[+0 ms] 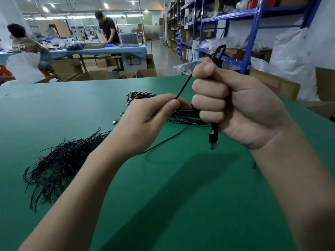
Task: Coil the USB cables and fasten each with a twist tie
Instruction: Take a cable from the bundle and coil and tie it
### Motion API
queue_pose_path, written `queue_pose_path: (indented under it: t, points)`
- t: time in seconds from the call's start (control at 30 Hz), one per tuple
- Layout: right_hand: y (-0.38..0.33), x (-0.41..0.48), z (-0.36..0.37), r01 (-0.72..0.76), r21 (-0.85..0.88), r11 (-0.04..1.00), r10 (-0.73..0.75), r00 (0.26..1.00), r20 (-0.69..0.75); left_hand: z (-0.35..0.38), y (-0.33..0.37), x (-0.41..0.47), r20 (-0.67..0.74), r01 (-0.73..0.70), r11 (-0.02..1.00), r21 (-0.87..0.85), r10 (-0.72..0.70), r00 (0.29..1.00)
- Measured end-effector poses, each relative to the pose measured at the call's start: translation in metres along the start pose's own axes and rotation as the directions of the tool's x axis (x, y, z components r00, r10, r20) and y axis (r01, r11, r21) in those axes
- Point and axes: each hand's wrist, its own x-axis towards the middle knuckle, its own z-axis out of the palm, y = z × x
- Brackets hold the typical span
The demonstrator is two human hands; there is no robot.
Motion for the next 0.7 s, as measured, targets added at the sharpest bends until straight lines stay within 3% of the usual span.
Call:
queue_pose_path:
  t: [0.1,0.17,0.33,0.5,0.6,0.7]
  points:
    - [0.009,0.007,0.003,0.032,0.081,0.996,-0.03,0.999,-0.026,0.02,0.004,-0.003,0.041,0.024,0.999,0.044,-0.026,0.999]
    - [0.016,0.012,0.0,0.077,0.085,0.993,-0.066,0.991,-0.118,0.029,0.005,-0.003,0.088,0.051,0.995,0.082,-0.058,0.994]
    - [0.034,0.021,-0.016,0.172,-0.236,0.956,-0.266,0.849,-0.456,0.032,0.003,-0.004,0.228,0.055,0.971,0.231,-0.109,0.968]
    - [0.043,0.026,-0.023,0.16,-0.42,0.893,-0.374,0.783,-0.497,0.028,0.014,-0.002,0.249,0.006,0.925,0.379,-0.108,0.963]
    - [0.047,0.025,-0.023,0.093,-0.674,0.733,-0.5,0.746,-0.441,0.02,0.019,-0.002,0.224,-0.044,0.895,0.444,-0.063,0.973]
    - [0.048,0.022,-0.022,-0.024,-0.888,0.46,-0.527,0.797,-0.294,0.005,0.022,-0.002,0.173,-0.097,0.891,0.444,0.021,0.985]
